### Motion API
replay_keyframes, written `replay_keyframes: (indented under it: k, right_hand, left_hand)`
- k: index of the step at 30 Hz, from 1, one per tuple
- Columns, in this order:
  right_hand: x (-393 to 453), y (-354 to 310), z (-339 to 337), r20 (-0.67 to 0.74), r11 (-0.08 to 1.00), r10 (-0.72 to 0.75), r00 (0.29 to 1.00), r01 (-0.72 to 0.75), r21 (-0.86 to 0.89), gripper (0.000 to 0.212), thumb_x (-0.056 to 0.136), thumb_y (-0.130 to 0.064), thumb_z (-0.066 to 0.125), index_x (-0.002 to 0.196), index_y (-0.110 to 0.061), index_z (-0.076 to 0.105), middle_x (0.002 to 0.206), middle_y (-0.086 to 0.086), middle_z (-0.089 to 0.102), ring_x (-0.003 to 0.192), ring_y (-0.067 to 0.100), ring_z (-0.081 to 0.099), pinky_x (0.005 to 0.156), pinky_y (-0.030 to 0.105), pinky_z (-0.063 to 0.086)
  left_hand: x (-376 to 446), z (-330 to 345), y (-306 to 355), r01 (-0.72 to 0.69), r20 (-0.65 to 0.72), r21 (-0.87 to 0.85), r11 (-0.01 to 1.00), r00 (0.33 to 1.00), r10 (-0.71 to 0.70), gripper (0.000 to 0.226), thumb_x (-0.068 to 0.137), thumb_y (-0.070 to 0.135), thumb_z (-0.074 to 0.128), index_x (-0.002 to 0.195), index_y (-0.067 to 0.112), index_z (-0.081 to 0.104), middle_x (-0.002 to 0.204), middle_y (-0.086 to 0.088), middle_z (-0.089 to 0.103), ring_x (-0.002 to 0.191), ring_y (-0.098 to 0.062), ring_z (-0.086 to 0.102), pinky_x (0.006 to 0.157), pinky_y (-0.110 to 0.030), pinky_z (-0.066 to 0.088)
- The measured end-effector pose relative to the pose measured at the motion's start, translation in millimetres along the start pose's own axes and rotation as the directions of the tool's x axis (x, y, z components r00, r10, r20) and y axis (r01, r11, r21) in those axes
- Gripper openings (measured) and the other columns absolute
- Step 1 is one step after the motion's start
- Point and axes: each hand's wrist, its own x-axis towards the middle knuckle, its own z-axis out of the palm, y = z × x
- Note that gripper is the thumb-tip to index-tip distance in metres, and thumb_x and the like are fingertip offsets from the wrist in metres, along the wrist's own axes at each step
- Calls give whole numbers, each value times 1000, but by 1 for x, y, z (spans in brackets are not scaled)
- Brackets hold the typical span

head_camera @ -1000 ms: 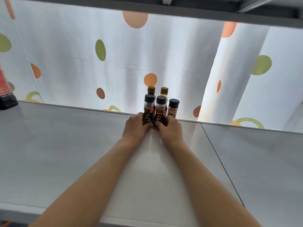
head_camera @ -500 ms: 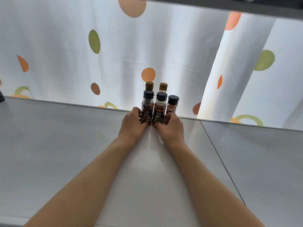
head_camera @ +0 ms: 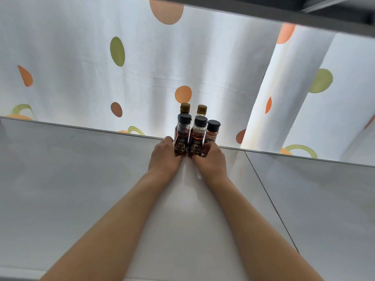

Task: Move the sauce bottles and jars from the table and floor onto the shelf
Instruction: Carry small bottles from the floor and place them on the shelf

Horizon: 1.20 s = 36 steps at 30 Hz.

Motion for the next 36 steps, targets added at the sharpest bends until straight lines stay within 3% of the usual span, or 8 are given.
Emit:
replay_keyframes:
  k: [6, 8, 10, 12, 16, 27, 33, 36]
  right_hand:
    - [-16, -2, -5, 32, 999, 36, 999, -34, -41, 41, 78, -14, 65, 119, -13, 59, 113, 7, 63, 102, 24, 61, 89, 32, 49]
    - [-25, -1, -10, 23, 990, 30, 999, -26, -136, 48, 82, -12, 60, 130, -12, 56, 121, 9, 59, 110, 25, 57, 95, 32, 45]
    - [-36, -5, -14, 104, 958, -5, 995, 35, -286, 47, 91, -15, 52, 137, -10, 51, 133, 10, 54, 121, 26, 51, 102, 32, 39]
    - [-46, -11, -16, 261, 881, -2, 965, 125, -455, 46, 101, -25, 39, 143, -7, 45, 149, 11, 44, 138, 26, 39, 112, 33, 29]
    - [-69, -14, -19, 440, 760, 122, 890, 201, -618, 65, 104, -50, 16, 160, -17, 7, 168, 2, 2, 154, 15, -1, 124, 40, -2]
    - [-152, -4, -64, 639, 752, -58, 767, 455, -477, 60, 106, -38, 12, 159, -11, 3, 167, 5, -3, 154, 17, -5, 124, 43, -4]
    - [-189, 7, -93, 696, 729, -168, 698, 563, -389, 63, 106, -43, 12, 159, -10, 3, 167, 6, -2, 154, 19, -3, 125, 43, -2]
    - [-208, 15, -107, 674, 654, -275, 685, 647, -392, 62, 106, -41, 11, 158, -8, 8, 167, 8, 5, 154, 20, 2, 125, 43, 3]
  left_hand:
    - [-6, 1, -2, 90, 92, 334, 938, 988, -127, 58, 96, 42, 45, 135, 0, 40, 139, -18, 44, 131, -33, 37, 109, -40, 30]
    - [-8, 2, -2, 81, 138, 419, 904, 979, -152, 60, 99, 43, 36, 142, 1, 34, 148, -18, 36, 139, -33, 28, 116, -44, 20]
    - [-10, 3, -1, 79, 184, 462, 884, 966, -182, 61, 101, 41, 28, 148, 2, 26, 156, -17, 25, 146, -33, 17, 119, -48, 10]
    - [-12, 1, 3, 72, 214, 483, 872, 957, -198, 61, 102, 39, 23, 152, 4, 19, 160, -14, 17, 148, -32, 10, 120, -50, 4]
    - [-25, -6, 5, 34, 304, 522, 852, 926, -222, 66, 102, 45, 15, 155, 6, 6, 163, -10, 1, 150, -28, -2, 119, -50, -3]
    - [-157, -30, 47, 105, 260, 577, 810, 917, -304, 59, 104, 39, 13, 155, 11, 4, 164, -4, -1, 151, -22, -1, 121, -44, -1]
    - [-247, -53, 60, 55, 222, 640, 766, 941, -254, 55, 105, 36, 12, 156, 15, 7, 164, -2, 2, 150, -18, 4, 122, -38, 4]
    - [-287, -55, 66, 38, 132, 642, 766, 978, -159, 54, 106, 36, 15, 155, 15, 15, 163, -3, 12, 150, -19, 9, 122, -36, 5]
